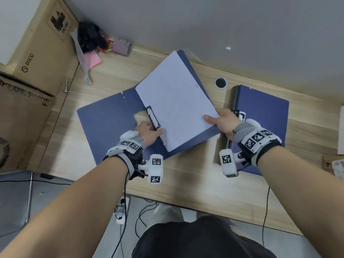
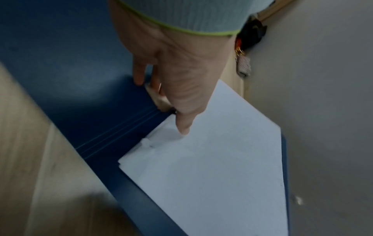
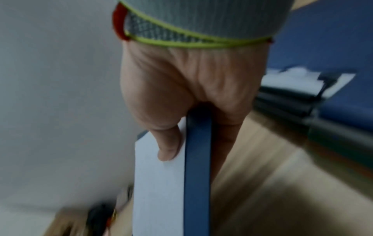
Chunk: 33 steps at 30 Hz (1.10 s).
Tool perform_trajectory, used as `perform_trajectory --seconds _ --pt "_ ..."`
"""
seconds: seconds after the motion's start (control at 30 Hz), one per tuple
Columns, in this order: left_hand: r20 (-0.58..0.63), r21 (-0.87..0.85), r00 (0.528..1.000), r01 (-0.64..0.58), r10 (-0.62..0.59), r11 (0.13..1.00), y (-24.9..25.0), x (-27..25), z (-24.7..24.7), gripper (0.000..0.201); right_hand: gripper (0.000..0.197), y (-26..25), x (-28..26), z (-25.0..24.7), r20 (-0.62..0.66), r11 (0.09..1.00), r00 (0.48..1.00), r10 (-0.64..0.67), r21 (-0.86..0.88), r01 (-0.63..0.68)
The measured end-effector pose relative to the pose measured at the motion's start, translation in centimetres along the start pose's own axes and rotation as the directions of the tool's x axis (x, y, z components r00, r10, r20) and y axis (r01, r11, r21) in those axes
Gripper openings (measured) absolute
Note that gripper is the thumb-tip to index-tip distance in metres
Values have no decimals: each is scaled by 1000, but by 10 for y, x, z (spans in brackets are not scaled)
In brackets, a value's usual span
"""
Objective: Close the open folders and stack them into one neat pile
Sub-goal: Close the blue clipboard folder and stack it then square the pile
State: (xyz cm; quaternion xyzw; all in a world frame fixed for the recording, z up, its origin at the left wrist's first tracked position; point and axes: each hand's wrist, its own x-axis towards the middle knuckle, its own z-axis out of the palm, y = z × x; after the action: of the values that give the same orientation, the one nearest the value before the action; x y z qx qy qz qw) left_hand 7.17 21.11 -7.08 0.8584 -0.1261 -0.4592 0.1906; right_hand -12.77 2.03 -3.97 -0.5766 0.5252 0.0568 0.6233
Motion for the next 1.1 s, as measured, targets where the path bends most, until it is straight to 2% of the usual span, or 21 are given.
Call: perform_trajectory --seconds 0.1,0.17,0.23,0.3,0.4,0.5,0.6,0.7,0.77,0.83,0.87,0.97,1.03,1.1 --pt "-156 216 986 -30 65 976 19 -6 7 96 24 2 -27 -40 -2 992 1000 17 125 -17" --pt "-213 248 959 -131 186 960 32 -13 13 100 25 10 -43 -65 -21 980 999 31 198 -27" --pt "-205 252 948 -188 242 949 45 -20 23 100 27 24 -63 -93 -68 961 997 28 276 -8" --pt "-199 276 963 -122 180 953 51 -20 29 107 28 40 -77 -119 -109 939 994 26 344 13" --pt "-160 202 986 87 -54 976 47 -18 27 133 39 61 -94 -142 -146 907 989 35 420 30" --pt "-104 206 975 216 -198 955 44 -23 22 133 33 76 -109 -156 -166 873 985 49 486 38" --pt "-61 308 977 214 -205 927 50 -29 28 130 32 95 -121 -169 -182 839 980 85 543 27" --pt "16 241 976 208 -218 948 54 -29 31 123 31 111 -123 -177 -195 810 973 123 586 15" --pt "-23 160 982 189 -187 969 44 -9 33 122 32 118 -126 -182 -216 809 963 160 587 -3" --pt "-103 91 984 153 -144 984 42 9 30 127 21 123 -128 -188 -251 842 951 182 538 -19" --pt "-106 47 989 110 -105 993 50 5 25 118 20 126 -128 -190 -263 865 946 187 500 -32" --pt "-77 -26 995 -58 56 998 108 -49 13 55 32 133 -125 -200 -266 910 949 170 412 -48" --pt "-85 -6 977 -199 197 980 139 -68 9 38 32 135 -124 -202 -266 919 951 161 391 -47" --pt "-79 41 941 -328 330 944 169 -91 12 36 32 135 -124 -200 -265 940 956 126 339 -30"
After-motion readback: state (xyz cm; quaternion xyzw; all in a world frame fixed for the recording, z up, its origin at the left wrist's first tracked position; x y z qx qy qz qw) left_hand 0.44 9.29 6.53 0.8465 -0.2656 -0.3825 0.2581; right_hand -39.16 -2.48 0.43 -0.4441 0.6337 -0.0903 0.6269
